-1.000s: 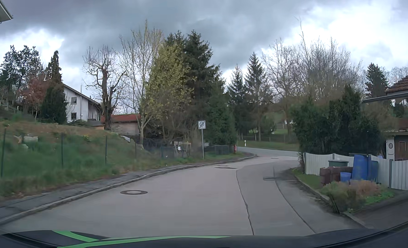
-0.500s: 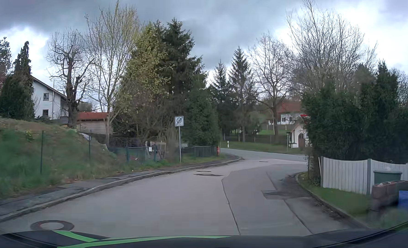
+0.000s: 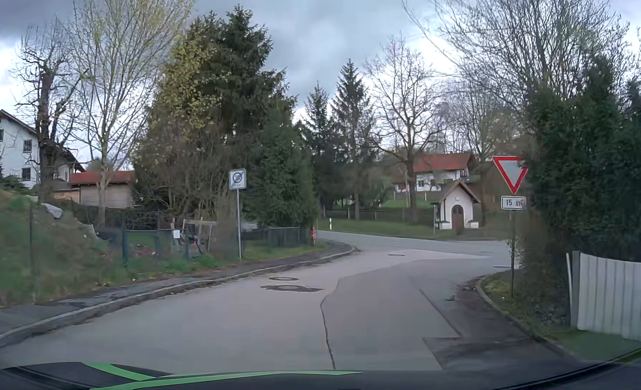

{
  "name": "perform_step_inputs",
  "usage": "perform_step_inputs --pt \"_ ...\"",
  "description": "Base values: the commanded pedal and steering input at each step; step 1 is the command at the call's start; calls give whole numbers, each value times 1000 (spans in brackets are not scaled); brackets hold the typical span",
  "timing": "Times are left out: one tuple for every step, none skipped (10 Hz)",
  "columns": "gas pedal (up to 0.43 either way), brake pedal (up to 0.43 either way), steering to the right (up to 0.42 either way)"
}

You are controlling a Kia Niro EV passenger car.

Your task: Follow the waypoints while adhering to traffic rules and regulations

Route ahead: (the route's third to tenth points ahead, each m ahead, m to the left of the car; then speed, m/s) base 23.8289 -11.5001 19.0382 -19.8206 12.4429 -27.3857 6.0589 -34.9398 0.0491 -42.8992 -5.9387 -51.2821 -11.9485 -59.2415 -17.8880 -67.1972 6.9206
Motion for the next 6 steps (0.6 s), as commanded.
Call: perform_step_inputs --pt "0 171 85" --pt "0 171 91" --pt "0 177 98" --pt "0 183 104" --pt "0 195 107" --pt "0 201 110"
